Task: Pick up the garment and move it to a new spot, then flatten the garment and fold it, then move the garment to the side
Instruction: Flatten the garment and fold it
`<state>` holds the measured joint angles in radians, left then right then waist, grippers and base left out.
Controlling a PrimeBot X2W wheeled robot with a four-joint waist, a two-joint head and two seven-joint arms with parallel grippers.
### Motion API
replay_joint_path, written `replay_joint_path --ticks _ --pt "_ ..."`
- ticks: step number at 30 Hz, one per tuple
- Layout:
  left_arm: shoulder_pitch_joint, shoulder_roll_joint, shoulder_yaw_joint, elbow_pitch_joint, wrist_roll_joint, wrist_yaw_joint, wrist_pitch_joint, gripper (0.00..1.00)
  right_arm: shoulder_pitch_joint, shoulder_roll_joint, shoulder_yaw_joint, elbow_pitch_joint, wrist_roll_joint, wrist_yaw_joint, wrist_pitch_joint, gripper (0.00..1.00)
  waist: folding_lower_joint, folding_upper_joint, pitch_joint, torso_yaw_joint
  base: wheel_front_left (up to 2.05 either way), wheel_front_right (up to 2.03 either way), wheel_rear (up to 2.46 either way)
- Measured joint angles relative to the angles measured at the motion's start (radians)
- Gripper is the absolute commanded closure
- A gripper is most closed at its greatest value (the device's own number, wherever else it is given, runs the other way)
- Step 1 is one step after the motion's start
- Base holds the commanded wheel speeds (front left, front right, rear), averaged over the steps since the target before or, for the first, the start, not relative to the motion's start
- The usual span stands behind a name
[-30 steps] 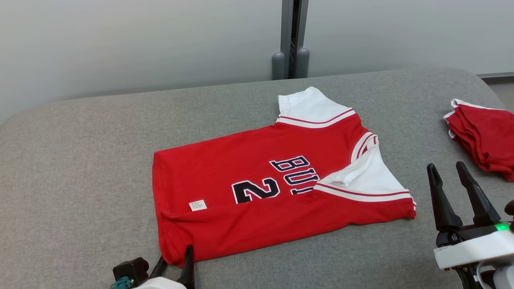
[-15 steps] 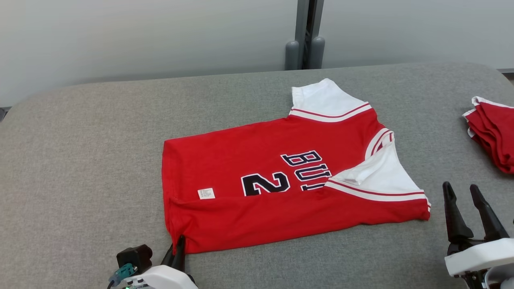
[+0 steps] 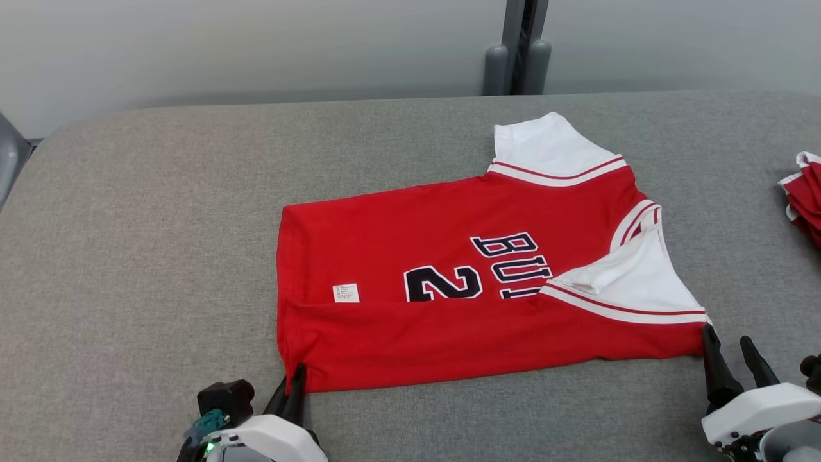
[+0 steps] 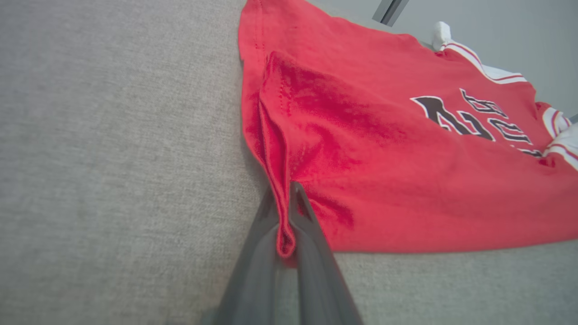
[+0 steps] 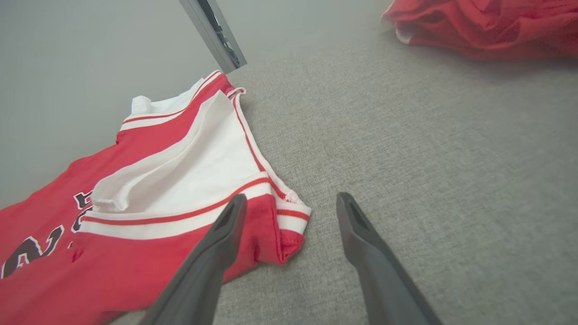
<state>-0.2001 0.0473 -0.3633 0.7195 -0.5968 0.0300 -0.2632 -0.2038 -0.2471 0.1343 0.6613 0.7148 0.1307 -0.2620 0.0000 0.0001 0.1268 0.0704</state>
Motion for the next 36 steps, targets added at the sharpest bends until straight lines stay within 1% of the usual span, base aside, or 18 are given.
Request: replay_joint_path --ticks 4,10,11,12,13,15,20,26,28,36 --pt "-0.012 0.000 -0.008 -0.003 0.003 -0.001 0.000 1.00 -0.036 -0.001 0.021 0.057 0.040 0.000 0.000 0.00 0.0000 -0.0001 0.011 0.009 0.00 0.00 0.00" --pt "-0.022 0.000 -0.020 -0.005 0.005 -0.001 0.000 1.00 -0.067 -0.006 0.066 0.105 0.098 0.000 0.000 0.00 0.0000 0.0000 0.025 0.020 0.00 0.00 0.00" --pt "-0.025 0.000 -0.021 -0.005 0.005 -0.001 0.000 1.00 -0.072 -0.007 0.076 0.110 0.111 0.000 -0.002 0.09 0.0000 0.0000 0.026 0.021 0.00 0.00 0.00" --pt "-0.028 0.000 -0.023 -0.005 0.005 -0.001 0.000 1.00 -0.077 -0.010 0.087 0.115 0.123 0.000 -0.002 0.52 0.0000 0.0000 0.027 0.022 0.00 0.00 0.00" --pt "-0.030 0.000 -0.023 -0.005 0.005 -0.001 0.000 1.00 -0.081 -0.014 0.099 0.119 0.130 0.000 -0.002 0.66 0.0000 0.0000 0.028 0.023 0.00 0.00 0.00" --pt "-0.031 0.000 -0.025 -0.004 0.005 0.001 0.000 1.00 -0.086 -0.020 0.120 0.121 0.145 0.000 -0.002 1.00 0.0000 0.0000 0.028 0.024 0.00 0.00 0.00" --pt "-0.033 0.000 -0.028 0.004 0.004 0.002 0.000 1.00 -0.093 -0.031 0.123 0.094 0.166 0.000 -0.002 1.00 0.0000 0.0000 0.023 0.021 0.00 0.00 0.00" --pt "-0.033 0.018 -0.040 0.025 0.006 -0.011 0.007 1.00 -0.060 -0.032 0.109 0.066 0.186 0.000 -0.001 1.00 0.0000 0.0000 -0.004 0.011 0.00 0.00 0.00" --pt "-0.033 0.027 -0.044 0.029 0.005 -0.013 0.016 1.00 -0.043 -0.030 0.105 0.058 0.194 0.000 -0.001 1.00 0.0000 0.0000 -0.017 0.007 0.00 0.00 0.00" --pt "-0.002 0.084 -0.061 0.028 0.004 -0.045 0.069 1.00 0.040 -0.007 0.102 0.017 0.216 0.001 -0.001 1.00 0.0000 0.0000 -0.082 -0.018 0.00 0.00 0.00"
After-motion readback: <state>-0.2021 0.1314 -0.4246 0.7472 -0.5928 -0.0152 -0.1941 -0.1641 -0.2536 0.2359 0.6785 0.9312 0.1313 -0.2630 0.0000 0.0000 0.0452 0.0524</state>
